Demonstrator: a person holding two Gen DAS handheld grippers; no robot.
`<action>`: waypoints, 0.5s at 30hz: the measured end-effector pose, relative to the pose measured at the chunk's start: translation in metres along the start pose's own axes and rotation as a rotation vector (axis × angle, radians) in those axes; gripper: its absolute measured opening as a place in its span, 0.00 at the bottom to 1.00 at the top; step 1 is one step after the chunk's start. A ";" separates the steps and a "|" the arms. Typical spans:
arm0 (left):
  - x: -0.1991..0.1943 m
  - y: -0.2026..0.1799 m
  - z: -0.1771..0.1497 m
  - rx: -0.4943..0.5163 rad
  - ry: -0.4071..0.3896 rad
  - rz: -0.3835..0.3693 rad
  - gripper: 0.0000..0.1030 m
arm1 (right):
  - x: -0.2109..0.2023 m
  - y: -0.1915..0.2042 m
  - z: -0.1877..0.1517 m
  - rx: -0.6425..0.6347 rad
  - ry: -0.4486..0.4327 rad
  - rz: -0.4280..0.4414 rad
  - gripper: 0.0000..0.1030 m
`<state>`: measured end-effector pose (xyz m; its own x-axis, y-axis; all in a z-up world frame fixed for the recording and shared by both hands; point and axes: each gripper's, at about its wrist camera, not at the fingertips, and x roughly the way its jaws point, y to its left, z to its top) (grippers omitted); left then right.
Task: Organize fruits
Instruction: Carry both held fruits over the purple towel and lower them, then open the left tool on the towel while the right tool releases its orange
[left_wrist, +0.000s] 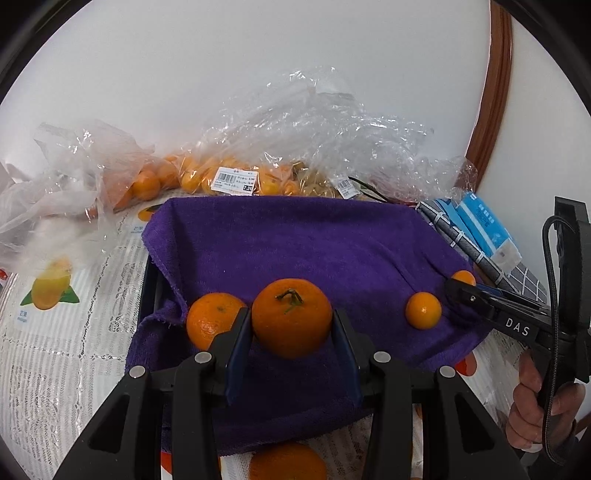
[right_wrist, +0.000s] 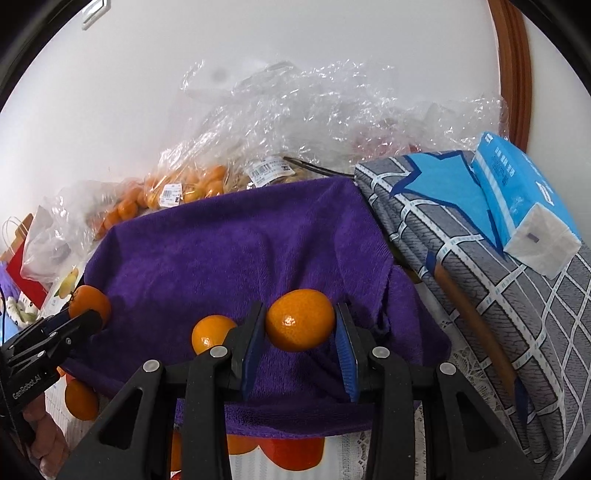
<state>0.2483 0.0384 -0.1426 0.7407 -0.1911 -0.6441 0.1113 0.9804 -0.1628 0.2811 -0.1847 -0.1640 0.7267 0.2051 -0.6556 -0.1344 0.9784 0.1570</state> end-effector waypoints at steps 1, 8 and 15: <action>0.000 0.000 0.000 0.002 0.001 -0.001 0.40 | 0.000 0.000 0.000 -0.002 0.001 -0.002 0.36; 0.001 0.000 -0.001 0.006 0.011 -0.012 0.40 | 0.005 0.002 -0.003 -0.009 0.025 -0.008 0.36; 0.004 -0.002 -0.001 0.016 0.022 -0.015 0.40 | 0.008 0.004 -0.003 -0.015 0.037 -0.016 0.36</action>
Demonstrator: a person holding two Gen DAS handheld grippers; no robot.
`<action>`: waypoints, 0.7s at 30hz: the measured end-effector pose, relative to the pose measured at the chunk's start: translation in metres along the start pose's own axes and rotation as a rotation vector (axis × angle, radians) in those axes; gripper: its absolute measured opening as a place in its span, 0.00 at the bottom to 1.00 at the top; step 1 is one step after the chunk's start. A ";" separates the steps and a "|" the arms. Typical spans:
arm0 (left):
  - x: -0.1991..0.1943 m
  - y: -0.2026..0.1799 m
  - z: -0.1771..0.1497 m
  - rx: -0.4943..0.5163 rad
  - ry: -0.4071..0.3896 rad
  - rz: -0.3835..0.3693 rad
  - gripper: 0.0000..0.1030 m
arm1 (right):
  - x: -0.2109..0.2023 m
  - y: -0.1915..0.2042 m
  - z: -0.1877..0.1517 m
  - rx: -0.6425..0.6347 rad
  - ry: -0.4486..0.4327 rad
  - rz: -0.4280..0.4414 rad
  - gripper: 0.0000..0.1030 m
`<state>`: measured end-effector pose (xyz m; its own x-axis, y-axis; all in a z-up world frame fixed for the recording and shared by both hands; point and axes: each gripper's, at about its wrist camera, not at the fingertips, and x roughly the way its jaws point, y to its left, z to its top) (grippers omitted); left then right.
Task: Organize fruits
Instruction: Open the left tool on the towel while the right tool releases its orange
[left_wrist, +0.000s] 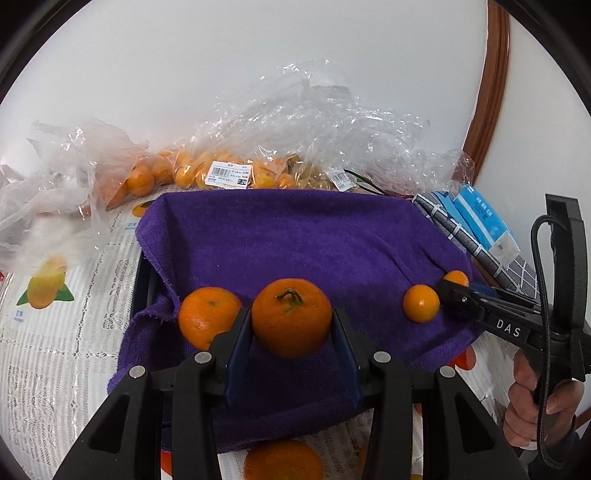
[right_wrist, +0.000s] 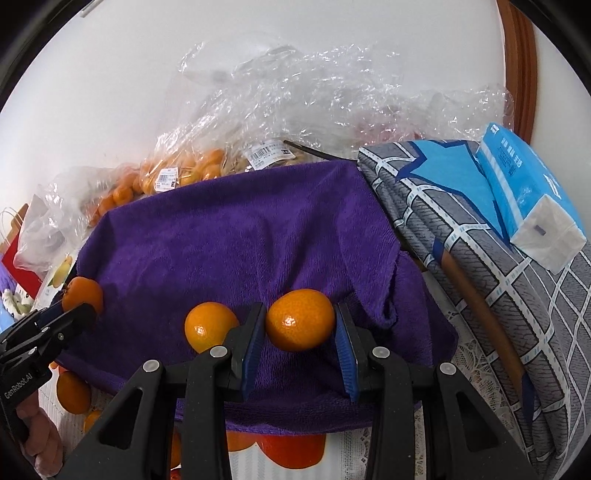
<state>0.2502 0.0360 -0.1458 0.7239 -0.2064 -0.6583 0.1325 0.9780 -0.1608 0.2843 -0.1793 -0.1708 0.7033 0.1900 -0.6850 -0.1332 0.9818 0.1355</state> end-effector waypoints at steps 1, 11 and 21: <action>0.001 0.000 0.000 0.002 0.003 0.000 0.40 | 0.000 0.000 0.000 -0.001 0.001 0.000 0.36; -0.002 -0.001 0.000 -0.002 -0.008 -0.014 0.41 | -0.009 -0.003 0.001 0.018 -0.041 0.021 0.63; -0.016 0.006 0.001 -0.054 -0.089 -0.037 0.49 | -0.018 -0.013 0.003 0.077 -0.067 0.035 0.69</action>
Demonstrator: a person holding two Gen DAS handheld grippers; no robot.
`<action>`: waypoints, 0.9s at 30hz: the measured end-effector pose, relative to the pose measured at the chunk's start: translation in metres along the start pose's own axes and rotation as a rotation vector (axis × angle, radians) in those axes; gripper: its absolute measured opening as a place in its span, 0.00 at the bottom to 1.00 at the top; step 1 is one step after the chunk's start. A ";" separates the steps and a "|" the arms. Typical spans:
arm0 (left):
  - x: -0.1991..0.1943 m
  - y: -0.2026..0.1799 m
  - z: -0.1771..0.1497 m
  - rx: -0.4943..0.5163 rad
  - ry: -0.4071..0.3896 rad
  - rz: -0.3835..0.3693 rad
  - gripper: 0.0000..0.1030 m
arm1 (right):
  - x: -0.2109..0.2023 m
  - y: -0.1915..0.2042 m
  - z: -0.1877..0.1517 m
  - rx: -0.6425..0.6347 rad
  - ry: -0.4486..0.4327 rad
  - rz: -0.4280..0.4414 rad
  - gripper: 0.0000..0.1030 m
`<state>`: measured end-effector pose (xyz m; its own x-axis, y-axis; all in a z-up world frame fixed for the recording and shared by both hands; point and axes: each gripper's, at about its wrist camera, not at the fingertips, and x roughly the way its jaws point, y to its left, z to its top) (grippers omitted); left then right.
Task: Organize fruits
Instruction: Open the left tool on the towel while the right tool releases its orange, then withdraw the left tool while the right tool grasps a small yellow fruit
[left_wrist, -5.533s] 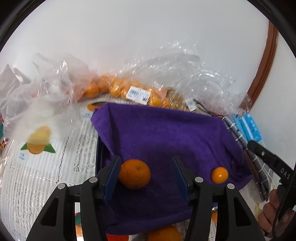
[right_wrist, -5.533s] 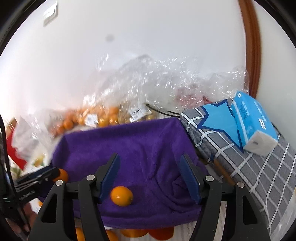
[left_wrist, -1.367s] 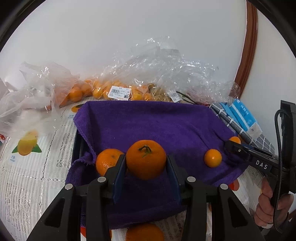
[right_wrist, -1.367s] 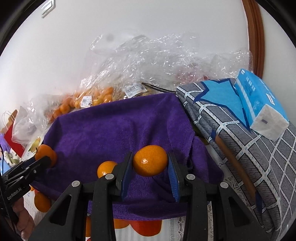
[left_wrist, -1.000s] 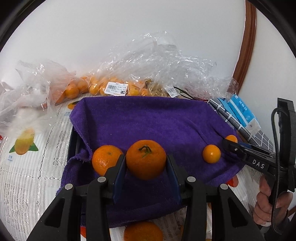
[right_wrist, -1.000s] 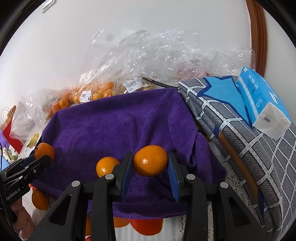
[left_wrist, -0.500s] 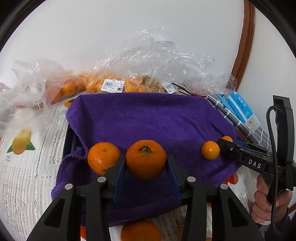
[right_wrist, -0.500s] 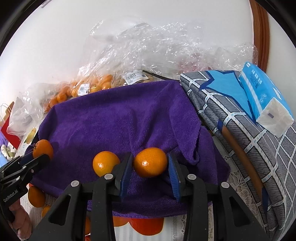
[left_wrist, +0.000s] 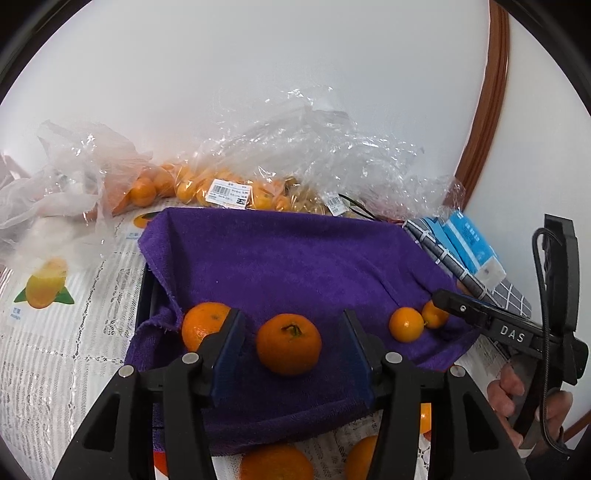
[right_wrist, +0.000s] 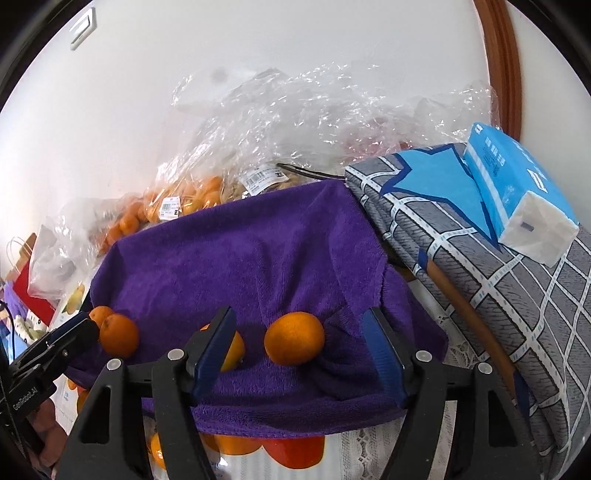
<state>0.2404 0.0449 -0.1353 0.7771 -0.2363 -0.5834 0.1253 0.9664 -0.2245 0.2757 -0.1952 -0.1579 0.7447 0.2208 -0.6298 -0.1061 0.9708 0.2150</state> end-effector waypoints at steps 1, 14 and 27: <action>0.000 0.000 0.000 -0.002 -0.004 0.011 0.49 | -0.001 0.001 0.000 -0.007 -0.008 -0.010 0.69; -0.008 0.003 0.001 -0.016 -0.055 -0.001 0.49 | -0.019 0.018 -0.008 -0.106 -0.118 -0.029 0.69; -0.008 0.009 0.002 -0.030 -0.054 0.018 0.49 | -0.034 0.026 -0.014 -0.067 -0.045 -0.003 0.68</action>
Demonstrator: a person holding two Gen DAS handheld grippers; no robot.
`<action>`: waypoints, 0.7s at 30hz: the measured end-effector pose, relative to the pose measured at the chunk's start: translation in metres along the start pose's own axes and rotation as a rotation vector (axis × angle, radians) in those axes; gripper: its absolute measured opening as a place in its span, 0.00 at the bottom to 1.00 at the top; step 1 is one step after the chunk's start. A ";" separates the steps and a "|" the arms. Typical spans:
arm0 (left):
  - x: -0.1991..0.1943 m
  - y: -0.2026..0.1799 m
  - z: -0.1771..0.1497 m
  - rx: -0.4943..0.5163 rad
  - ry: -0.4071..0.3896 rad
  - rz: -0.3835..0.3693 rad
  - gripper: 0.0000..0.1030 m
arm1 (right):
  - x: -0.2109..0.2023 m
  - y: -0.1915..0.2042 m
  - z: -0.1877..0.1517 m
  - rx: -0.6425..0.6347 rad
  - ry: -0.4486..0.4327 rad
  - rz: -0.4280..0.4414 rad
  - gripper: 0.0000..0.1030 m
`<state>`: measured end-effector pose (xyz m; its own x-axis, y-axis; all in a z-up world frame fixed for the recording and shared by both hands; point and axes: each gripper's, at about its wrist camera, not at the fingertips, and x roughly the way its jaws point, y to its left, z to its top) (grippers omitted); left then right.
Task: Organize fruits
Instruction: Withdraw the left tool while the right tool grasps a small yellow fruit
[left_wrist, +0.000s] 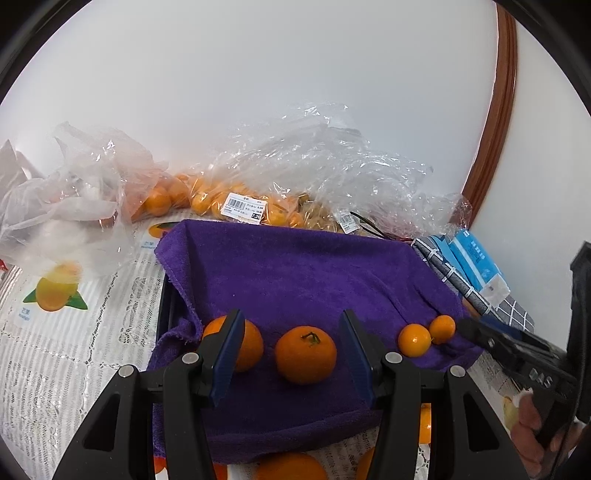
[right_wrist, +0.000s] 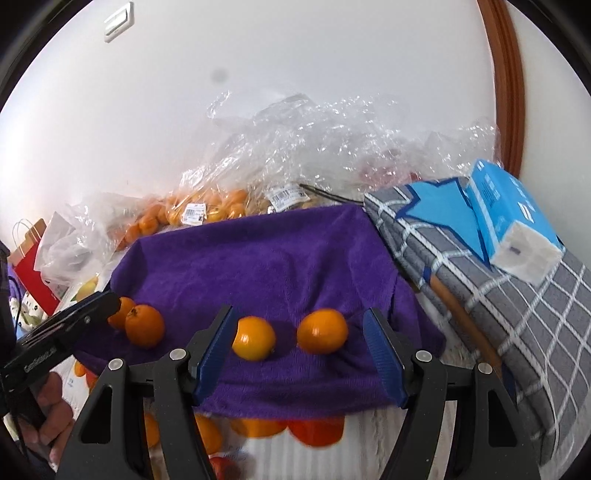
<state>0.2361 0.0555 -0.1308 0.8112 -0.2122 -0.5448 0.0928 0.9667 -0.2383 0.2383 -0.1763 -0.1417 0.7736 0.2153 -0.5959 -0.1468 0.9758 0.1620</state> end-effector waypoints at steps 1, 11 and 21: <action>-0.001 -0.001 0.000 0.004 -0.004 0.003 0.49 | -0.003 0.001 -0.003 0.000 0.012 0.006 0.66; -0.008 -0.004 -0.002 0.021 -0.030 0.015 0.49 | -0.047 0.003 -0.041 0.028 0.059 -0.082 0.63; -0.043 0.001 -0.011 0.045 -0.002 0.082 0.49 | -0.070 0.003 -0.071 0.094 0.122 -0.036 0.60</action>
<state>0.1954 0.0639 -0.1165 0.8186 -0.1317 -0.5590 0.0520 0.9864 -0.1562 0.1402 -0.1856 -0.1554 0.6960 0.1887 -0.6928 -0.0573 0.9764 0.2084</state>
